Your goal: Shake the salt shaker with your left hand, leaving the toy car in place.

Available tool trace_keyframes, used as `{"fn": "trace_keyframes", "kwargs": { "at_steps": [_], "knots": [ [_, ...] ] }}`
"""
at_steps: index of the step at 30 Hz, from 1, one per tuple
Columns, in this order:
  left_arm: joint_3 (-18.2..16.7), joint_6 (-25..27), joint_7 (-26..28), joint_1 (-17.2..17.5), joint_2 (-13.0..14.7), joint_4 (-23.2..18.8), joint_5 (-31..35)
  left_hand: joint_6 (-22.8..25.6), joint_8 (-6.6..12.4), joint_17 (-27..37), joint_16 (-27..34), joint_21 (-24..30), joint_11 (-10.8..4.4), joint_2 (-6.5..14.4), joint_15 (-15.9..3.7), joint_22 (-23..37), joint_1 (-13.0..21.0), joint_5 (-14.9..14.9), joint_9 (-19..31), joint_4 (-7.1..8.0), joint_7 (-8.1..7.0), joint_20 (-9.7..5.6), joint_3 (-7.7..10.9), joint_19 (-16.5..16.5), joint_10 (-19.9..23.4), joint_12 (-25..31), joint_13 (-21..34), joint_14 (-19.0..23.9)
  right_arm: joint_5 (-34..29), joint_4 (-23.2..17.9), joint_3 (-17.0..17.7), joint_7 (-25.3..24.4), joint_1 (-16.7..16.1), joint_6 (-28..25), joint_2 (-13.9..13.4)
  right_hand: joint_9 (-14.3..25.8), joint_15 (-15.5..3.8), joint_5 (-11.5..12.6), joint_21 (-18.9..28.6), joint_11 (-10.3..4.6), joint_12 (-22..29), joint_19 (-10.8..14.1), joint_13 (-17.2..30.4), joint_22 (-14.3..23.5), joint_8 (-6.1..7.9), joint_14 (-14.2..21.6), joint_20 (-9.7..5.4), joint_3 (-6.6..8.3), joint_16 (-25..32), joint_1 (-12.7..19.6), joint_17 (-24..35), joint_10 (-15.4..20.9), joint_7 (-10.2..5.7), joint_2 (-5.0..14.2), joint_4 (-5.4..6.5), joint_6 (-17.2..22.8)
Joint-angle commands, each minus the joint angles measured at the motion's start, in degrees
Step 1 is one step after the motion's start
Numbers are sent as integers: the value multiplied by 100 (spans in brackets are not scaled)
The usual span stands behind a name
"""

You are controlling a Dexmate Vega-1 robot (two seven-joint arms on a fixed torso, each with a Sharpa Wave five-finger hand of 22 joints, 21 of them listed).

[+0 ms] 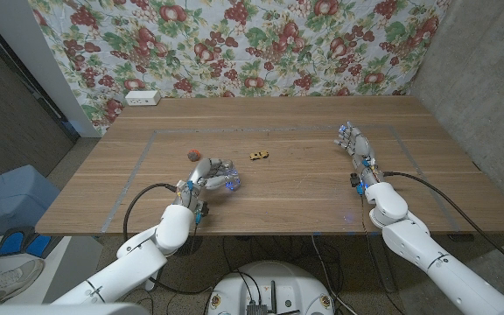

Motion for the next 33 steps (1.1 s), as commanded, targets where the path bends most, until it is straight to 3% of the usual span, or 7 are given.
{"fn": "trace_keyframes", "kwargs": {
  "at_steps": [1, 33],
  "knots": [
    [-85, -113, 84, -28, -137, 42, -78, 681, -16, -5, -2, 63, -275, 1024, -1076, 195, 1079, 19, 14, -28, -136, -1238, 322, 1015, 332, -21, 34, 672, -3, 109, -45, 36, 110, -62, 14, 10, -3, 7, -19, -3, -7, 28, 13, 4, 6, 49, -9, -31, 31, 7, 14, 39, -4, -11, -6, 54],
    [-541, -375, 402, 41, -335, 26, -244, 730, -94, -6, -45, 235, -278, 1052, -1074, 235, 1155, 19, 30, -7, -122, -1252, 242, 984, 422, -93, 42, 740, -68, 228, -131, 144, 316, -14, 23, 10, 1, 7, -103, 10, -4, 66, 13, 6, 8, 57, -10, -36, 28, 1, -10, 67, -14, -13, -26, 74]
  ]
}}
